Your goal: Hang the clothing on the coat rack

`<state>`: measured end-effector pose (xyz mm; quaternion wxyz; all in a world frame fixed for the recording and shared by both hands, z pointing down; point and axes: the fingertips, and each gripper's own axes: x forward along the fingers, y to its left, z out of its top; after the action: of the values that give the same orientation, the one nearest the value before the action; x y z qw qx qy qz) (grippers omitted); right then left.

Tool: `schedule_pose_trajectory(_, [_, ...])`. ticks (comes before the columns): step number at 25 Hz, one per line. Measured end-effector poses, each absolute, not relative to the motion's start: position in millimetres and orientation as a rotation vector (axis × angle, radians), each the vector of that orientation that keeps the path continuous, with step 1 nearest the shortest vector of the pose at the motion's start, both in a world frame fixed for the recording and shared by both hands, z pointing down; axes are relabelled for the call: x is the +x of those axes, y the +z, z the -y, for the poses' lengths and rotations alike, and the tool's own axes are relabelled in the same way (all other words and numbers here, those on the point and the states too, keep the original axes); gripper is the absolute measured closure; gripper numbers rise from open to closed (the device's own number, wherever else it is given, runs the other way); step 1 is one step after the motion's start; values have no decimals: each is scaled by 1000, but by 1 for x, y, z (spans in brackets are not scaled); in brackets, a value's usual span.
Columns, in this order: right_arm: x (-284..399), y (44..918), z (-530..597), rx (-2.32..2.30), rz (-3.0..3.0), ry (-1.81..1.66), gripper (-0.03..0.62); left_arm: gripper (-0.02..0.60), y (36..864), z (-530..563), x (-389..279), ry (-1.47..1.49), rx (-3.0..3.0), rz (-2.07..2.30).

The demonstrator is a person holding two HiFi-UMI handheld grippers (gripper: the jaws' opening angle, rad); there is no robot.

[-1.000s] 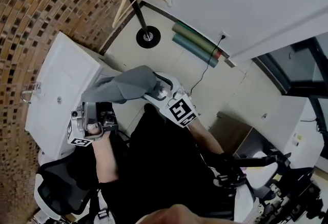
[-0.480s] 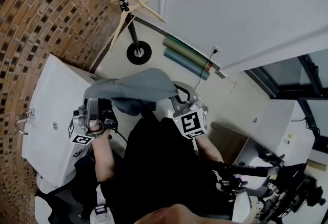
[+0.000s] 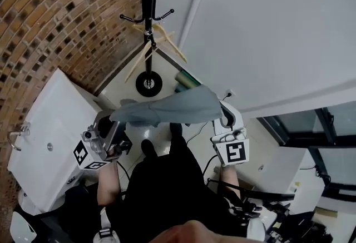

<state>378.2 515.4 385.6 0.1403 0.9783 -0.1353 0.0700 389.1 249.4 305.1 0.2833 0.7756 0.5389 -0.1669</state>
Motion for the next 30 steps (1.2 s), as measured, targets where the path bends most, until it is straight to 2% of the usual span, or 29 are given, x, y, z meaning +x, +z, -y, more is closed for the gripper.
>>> schedule_pose_trajectory(9, [484,241,-552,2749,683,-351,579,560,136,-299,465,-836,2220,-1439])
schedule_pose_trajectory(14, [507,88,-567,2588,890,-887,579,560,-28,-329,475,-1152,2137,-1495])
schedule_pose_trajectory(16, [538,36,-590,2604,877,-1012,579,560,-81,-356,515,-1149,2241,-1451])
schedule_pose_trajectory(18, [603,48,-602,2738,901,-839,580,560,-67,-375,603,-864,2497,-1320])
schedule_pose_trajectory(20, [653,139,-586,2896,1093,-469,580,560,13,-372,663,-505,2611,-1251])
schedule_pose_trajectory(21, [654,198,-568,2940,1233,-295,580,557,61,-366,668,-395,2550,-1280])
schedule_pose_trajectory(23, [628,273,-525,2935,1497,-146,580,555,118,-355,650,-395,2336,-1390])
schedule_pose_trajectory(27, [599,285,-467,2828,1655,-219,579,535,138,-328,629,-614,2151,-1419])
schedule_pose_trajectory(30, [599,292,-466,2878,1598,-198,579,435,168,-305,610,-640,2100,-1387])
